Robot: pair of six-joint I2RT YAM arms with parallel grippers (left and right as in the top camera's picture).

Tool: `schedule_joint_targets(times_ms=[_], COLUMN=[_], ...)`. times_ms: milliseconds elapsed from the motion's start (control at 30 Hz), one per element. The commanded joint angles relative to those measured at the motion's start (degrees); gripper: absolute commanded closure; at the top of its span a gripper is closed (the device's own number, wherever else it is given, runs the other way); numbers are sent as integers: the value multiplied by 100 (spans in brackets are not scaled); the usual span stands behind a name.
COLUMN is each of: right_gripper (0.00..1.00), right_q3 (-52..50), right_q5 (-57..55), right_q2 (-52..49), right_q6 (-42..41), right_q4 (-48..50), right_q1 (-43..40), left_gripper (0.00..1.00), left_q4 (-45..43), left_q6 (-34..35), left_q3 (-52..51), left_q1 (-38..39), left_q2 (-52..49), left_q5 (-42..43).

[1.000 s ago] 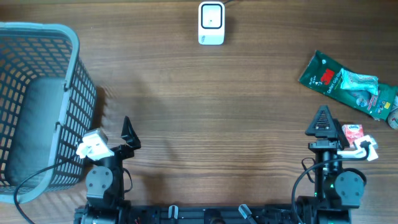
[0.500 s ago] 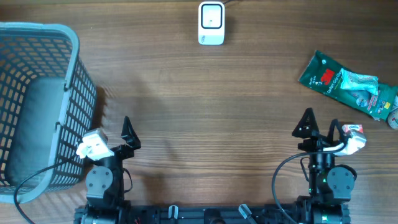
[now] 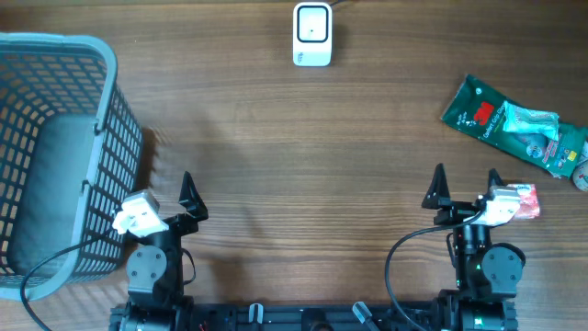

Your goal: Scan the item barcode

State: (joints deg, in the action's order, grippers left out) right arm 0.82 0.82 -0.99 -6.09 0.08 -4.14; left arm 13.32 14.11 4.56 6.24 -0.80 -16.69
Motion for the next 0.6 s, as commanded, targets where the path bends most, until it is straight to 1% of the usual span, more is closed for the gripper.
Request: schedule_joint_targets(times_ms=[0, 567], right_gripper=[0, 0], right_q3=[-57, -55], right_q5=[227, 223], right_q2=[85, 79], right_q6=[435, 444], right_q4=[7, 9], right_q1=[22, 7], left_gripper=[0, 0], left_q4=[-11, -11], left_q6=[28, 28], left_q3=[-17, -17], left_q1=[-37, -37], left_q2=[42, 42], left_q5=[-74, -76])
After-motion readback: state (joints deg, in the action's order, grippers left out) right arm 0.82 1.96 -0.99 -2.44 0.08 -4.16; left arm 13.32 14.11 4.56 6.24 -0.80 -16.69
